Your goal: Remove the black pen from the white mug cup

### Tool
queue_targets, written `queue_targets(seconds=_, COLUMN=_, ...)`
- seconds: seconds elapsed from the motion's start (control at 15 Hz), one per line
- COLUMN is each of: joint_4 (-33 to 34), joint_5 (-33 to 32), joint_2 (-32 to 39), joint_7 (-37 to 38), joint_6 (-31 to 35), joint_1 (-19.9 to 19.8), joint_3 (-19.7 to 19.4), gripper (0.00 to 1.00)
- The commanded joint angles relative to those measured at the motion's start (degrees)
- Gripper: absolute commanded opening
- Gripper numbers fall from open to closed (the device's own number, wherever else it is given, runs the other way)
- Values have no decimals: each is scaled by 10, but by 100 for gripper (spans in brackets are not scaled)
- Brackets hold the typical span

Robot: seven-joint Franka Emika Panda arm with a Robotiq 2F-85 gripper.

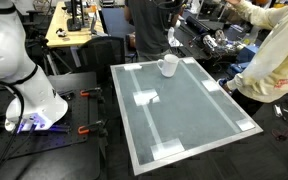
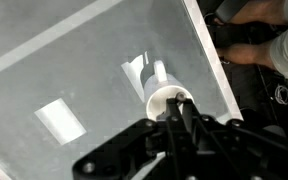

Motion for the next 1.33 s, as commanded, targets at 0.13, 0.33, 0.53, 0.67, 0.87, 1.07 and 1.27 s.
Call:
queue_targets(seconds=0.13, joint_4=-95, joint_5=-64, joint_2=-95, joint_7=95, joint_6=33, joint_1=-9, joint_3=5, gripper=3)
queue_targets(seconds=0.33, joint_4=-137, joint_5=-109, joint_2=-132, joint_7=165, joint_6=51, joint_1=-21, joint_3=7, gripper=3)
queue_targets(seconds=0.53, joint_4=-177, joint_5=-154, joint_2=-162, joint_7=228, joint_6=70, joint_1=-39, joint_3=8, gripper=3)
queue_targets(seconds=0.67, joint_4=-200, joint_5=-184, joint_2=-176, joint_7=270, joint_6=77, joint_1=-55, joint_3=9, gripper=3)
queue_targets(seconds=0.87, joint_4=-231, joint_5=-219, joint_2=-190, joint_7=324, joint_6=85, joint_1=-79, joint_3=8, gripper=3)
queue_targets(seconds=1.07, joint_4=-259, joint_5=-244, joint_2=-195, joint_7=367, joint_6=97, joint_1=-100, joint_3=6, gripper=3)
queue_targets(seconds=1.27, joint_4=-275, joint_5=-266, joint_2=-187, joint_7=397, joint_6=114, joint_1=-115, joint_3=5, gripper=3)
